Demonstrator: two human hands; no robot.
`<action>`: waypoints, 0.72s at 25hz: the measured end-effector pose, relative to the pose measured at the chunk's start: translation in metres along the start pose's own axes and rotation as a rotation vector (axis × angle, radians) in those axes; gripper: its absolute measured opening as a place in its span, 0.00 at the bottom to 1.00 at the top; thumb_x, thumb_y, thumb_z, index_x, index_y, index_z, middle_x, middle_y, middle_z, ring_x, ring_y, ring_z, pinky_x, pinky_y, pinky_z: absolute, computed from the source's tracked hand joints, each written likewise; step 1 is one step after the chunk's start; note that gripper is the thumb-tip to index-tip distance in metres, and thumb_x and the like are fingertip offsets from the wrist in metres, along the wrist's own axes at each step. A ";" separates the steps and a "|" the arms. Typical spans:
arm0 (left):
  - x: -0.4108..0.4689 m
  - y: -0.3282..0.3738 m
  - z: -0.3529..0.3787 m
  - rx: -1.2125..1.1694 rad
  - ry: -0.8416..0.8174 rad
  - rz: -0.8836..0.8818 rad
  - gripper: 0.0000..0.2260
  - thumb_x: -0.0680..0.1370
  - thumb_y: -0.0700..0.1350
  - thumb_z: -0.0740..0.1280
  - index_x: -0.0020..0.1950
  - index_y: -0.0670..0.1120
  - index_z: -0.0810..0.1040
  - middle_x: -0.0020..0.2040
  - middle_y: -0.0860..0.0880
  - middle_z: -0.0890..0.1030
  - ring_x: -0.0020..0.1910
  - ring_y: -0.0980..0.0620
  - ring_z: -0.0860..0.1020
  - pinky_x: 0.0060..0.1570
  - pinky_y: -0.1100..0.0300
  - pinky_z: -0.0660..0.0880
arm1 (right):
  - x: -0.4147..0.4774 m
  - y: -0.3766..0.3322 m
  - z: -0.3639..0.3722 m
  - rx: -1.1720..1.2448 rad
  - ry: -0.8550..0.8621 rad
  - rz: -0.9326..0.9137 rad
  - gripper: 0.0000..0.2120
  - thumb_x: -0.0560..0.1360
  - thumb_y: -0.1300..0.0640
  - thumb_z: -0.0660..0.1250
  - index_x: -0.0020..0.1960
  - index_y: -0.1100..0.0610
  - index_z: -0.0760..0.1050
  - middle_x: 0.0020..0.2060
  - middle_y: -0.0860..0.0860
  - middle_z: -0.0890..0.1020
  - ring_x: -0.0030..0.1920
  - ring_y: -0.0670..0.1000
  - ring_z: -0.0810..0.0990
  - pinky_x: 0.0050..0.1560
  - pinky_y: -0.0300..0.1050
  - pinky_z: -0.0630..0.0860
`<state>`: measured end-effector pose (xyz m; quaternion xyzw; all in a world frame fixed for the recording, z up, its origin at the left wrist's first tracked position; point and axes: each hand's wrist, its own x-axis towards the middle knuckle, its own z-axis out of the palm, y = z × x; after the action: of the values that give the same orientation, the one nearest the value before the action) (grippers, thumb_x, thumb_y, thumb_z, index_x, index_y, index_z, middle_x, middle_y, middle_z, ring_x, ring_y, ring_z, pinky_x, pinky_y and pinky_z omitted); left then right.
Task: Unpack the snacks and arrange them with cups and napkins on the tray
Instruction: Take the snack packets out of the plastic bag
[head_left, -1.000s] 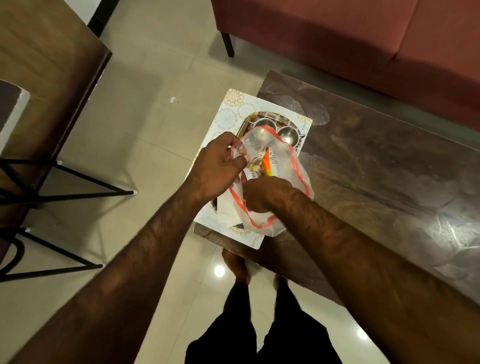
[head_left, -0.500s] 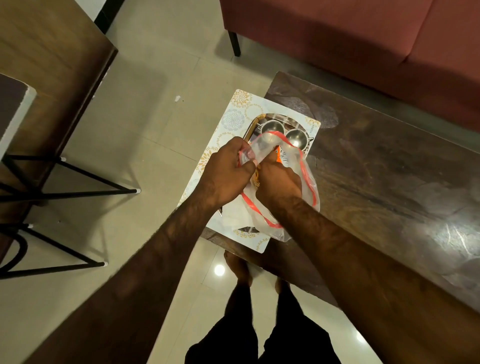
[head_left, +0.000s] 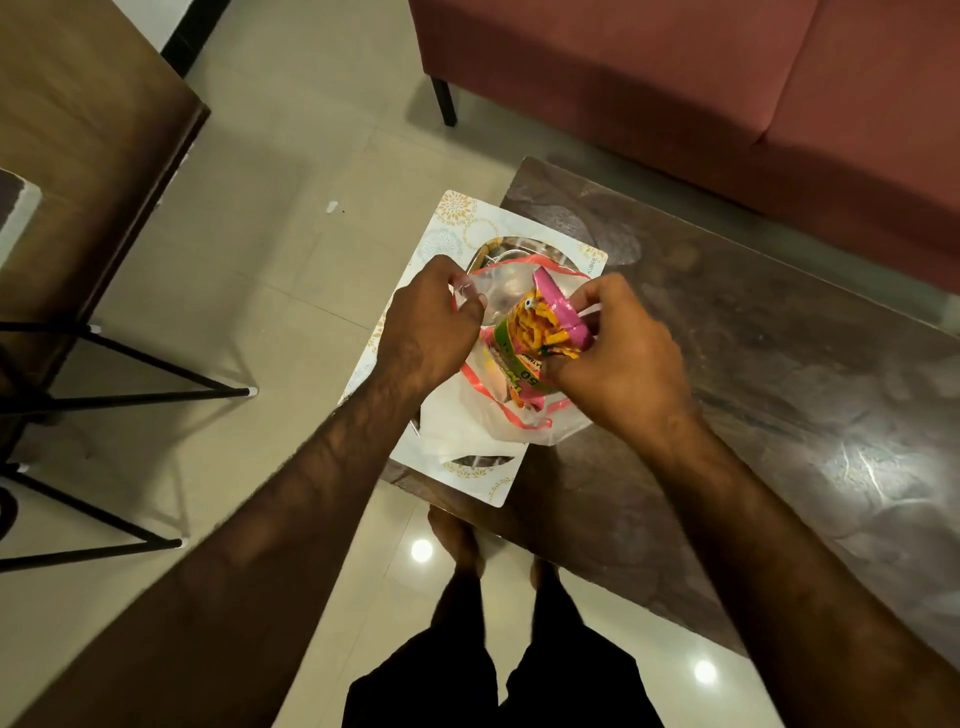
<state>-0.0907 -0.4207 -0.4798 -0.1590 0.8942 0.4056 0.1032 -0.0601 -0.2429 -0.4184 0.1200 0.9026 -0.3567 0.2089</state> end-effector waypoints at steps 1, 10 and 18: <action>0.000 0.001 0.001 0.000 0.008 -0.008 0.06 0.78 0.50 0.69 0.51 0.52 0.74 0.40 0.58 0.76 0.39 0.47 0.84 0.43 0.45 0.84 | 0.000 0.005 -0.009 0.153 -0.006 0.015 0.23 0.70 0.61 0.81 0.56 0.43 0.74 0.48 0.43 0.84 0.51 0.49 0.85 0.44 0.47 0.83; -0.008 0.018 0.013 0.089 0.003 -0.041 0.08 0.78 0.51 0.68 0.53 0.51 0.74 0.45 0.49 0.79 0.39 0.43 0.84 0.41 0.44 0.84 | -0.002 0.025 -0.042 0.967 -0.076 0.153 0.07 0.70 0.65 0.70 0.45 0.55 0.80 0.35 0.49 0.81 0.41 0.50 0.81 0.46 0.45 0.77; -0.001 0.014 -0.002 0.150 0.129 -0.216 0.06 0.76 0.51 0.69 0.49 0.52 0.75 0.44 0.48 0.83 0.33 0.43 0.85 0.37 0.44 0.85 | 0.004 0.072 -0.077 1.266 0.087 0.382 0.09 0.77 0.61 0.62 0.57 0.57 0.72 0.48 0.60 0.77 0.50 0.61 0.80 0.63 0.74 0.78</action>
<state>-0.0951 -0.4133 -0.4686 -0.2720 0.9044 0.3132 0.1004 -0.0601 -0.1376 -0.4127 0.3917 0.4892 -0.7699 0.1209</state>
